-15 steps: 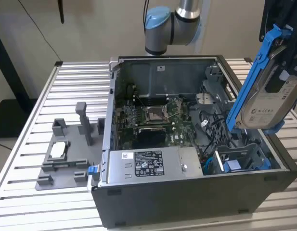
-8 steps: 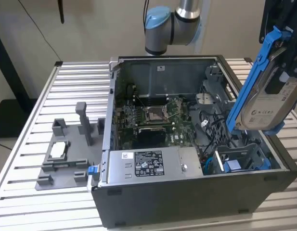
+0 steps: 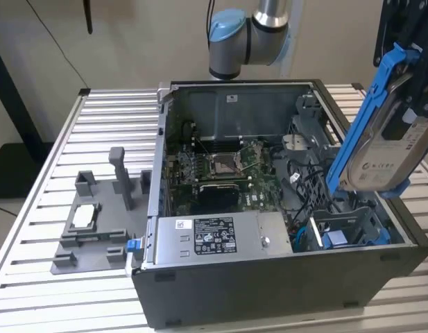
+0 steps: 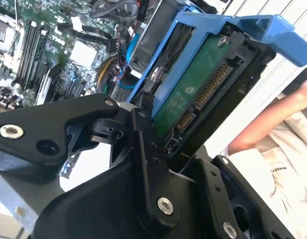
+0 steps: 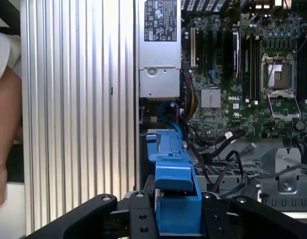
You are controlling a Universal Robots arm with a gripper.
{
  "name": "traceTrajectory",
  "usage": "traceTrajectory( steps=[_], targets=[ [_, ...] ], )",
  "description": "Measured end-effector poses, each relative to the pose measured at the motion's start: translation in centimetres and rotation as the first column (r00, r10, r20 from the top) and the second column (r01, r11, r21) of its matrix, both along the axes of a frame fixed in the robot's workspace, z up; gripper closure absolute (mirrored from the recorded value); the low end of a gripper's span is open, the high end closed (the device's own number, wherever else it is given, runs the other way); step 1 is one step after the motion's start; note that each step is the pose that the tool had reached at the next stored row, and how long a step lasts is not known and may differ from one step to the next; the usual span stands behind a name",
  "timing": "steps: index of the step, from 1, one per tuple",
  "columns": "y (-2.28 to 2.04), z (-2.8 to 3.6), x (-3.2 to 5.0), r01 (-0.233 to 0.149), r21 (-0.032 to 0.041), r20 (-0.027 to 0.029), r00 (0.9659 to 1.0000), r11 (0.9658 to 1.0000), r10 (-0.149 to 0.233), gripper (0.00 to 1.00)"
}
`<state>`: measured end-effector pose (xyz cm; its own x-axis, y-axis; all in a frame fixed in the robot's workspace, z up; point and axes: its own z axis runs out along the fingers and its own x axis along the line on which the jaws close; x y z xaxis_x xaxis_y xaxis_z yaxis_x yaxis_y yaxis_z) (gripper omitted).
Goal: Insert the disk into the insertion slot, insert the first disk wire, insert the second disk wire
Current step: 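Insert the disk into the insertion slot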
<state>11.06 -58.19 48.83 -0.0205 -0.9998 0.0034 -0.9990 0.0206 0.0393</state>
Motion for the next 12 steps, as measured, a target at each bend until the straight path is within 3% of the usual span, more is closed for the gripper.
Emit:
traceTrajectory(
  steps=[5,12],
  targets=[
    [-0.2,-0.25,0.0,0.0,0.0,0.0003,1.0,1.0,0.0,0.67],
    [-0.33,-0.89,0.0,0.0,0.0002,0.0052,1.0,1.0,0.0,0.67]
  ],
)
